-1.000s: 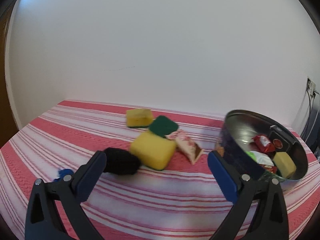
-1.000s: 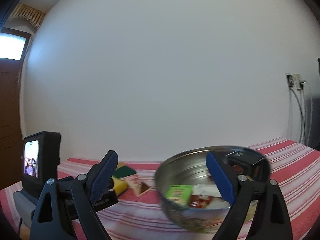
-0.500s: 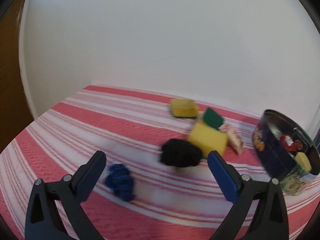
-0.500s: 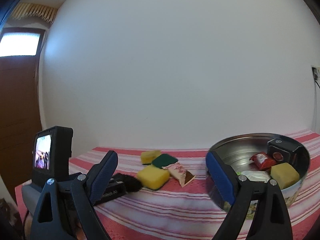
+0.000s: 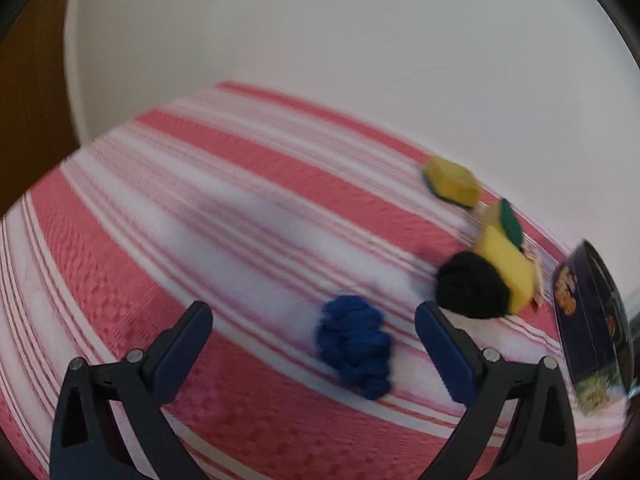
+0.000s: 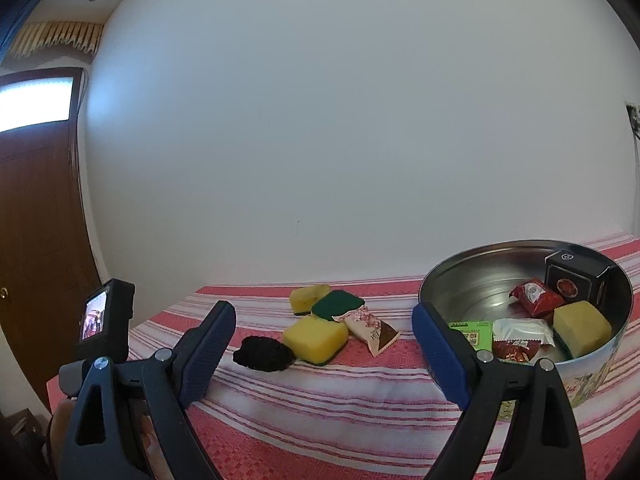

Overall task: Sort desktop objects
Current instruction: 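Move both tools back from the bowl toward the black ball and blue knitted item, then grasp the black fuzzy ball with the right tool while the left tool grasps the blue knitted item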

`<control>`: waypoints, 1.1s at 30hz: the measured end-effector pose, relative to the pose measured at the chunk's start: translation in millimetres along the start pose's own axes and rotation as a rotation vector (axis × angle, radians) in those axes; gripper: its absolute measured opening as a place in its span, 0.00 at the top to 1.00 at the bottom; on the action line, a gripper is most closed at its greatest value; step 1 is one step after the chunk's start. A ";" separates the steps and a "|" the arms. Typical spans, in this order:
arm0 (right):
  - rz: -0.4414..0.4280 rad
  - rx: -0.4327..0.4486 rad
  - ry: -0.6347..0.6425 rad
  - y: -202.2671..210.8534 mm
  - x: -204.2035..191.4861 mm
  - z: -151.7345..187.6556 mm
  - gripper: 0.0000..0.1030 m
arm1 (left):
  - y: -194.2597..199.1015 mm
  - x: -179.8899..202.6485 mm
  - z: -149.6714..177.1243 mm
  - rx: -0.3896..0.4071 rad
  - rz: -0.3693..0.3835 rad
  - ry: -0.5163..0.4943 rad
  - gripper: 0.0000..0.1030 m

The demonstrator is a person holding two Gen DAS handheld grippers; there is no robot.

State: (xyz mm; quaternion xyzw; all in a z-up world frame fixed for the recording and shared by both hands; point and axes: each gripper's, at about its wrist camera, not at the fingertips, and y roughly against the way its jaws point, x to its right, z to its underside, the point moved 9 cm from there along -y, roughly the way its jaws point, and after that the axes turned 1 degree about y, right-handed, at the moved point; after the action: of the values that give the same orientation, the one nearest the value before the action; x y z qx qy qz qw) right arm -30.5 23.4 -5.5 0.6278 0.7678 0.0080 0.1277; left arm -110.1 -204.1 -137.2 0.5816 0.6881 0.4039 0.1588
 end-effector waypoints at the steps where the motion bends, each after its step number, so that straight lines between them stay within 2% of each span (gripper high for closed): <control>1: -0.001 -0.004 0.006 0.4 -1.7 0.1 0.11 | -2.7 -2.6 1.1 -0.013 0.004 0.018 0.01; 5: -0.006 -0.014 0.025 0.4 -7.2 0.9 0.11 | -4.5 9.7 4.2 -0.017 -0.032 -0.052 0.02; 7: -0.009 -0.016 0.028 1.2 -8.3 1.4 0.11 | -8.7 17.7 7.6 -0.037 -0.063 -0.101 0.13; 9: -0.009 -0.018 0.029 1.6 -8.9 1.4 0.11 | -10.8 22.5 10.8 -0.052 -0.094 -0.137 0.15; 11: -0.006 -0.025 0.030 1.5 -8.7 1.9 0.11 | -9.9 26.7 11.0 -0.051 -0.096 -0.171 0.29; 13: -0.002 -0.041 0.028 -0.6 -7.6 3.5 0.11 | -7.7 32.2 13.7 -0.048 -0.102 -0.216 0.48; 15: -0.003 -0.056 0.017 -3.5 -6.2 4.9 0.11 | -5.2 39.2 16.6 -0.047 -0.077 -0.251 0.61; 16: -0.005 -0.063 0.013 -4.8 -5.4 5.9 0.11 | -4.1 43.5 18.6 -0.048 -0.065 -0.273 0.63; 17: -0.005 -0.072 0.008 -5.9 -4.5 6.9 0.11 | -3.4 45.2 19.3 -0.049 -0.055 -0.279 0.63; 19: -0.007 -0.082 0.005 -7.2 -4.2 8.2 0.11 | -1.1 50.9 16.8 -0.048 0.016 -0.277 0.64; 20: -0.012 -0.088 0.004 -8.2 -4.3 8.9 0.11 | 2.1 51.9 11.1 -0.023 0.030 -0.275 0.64; 21: -0.015 -0.092 0.004 -8.6 -4.8 9.4 0.11 | 6.1 52.7 5.0 0.014 0.019 -0.279 0.64; 24: -0.030 -0.108 0.010 -11.1 -7.1 11.7 0.11 | 27.0 57.4 -28.7 0.209 -0.011 -0.287 0.64; 28: -0.053 -0.135 0.004 -15.1 -8.6 14.8 0.11 | 26.9 47.9 -70.4 0.331 -0.076 -0.218 0.64; 31: -0.074 -0.177 -0.013 -21.8 -8.0 19.6 0.11 | 16.5 36.7 -82.4 0.364 -0.120 -0.204 0.64; 33: -0.097 -0.222 -0.028 -30.0 -8.9 24.7 0.11 | 12.5 30.3 -83.5 0.338 -0.078 -0.179 0.64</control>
State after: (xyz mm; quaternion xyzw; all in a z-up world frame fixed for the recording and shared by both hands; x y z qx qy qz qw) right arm -52.6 4.8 -32.9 0.5718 0.7899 0.0780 0.2075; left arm -167.4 -206.9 -68.3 0.6065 0.7512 0.2227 0.1352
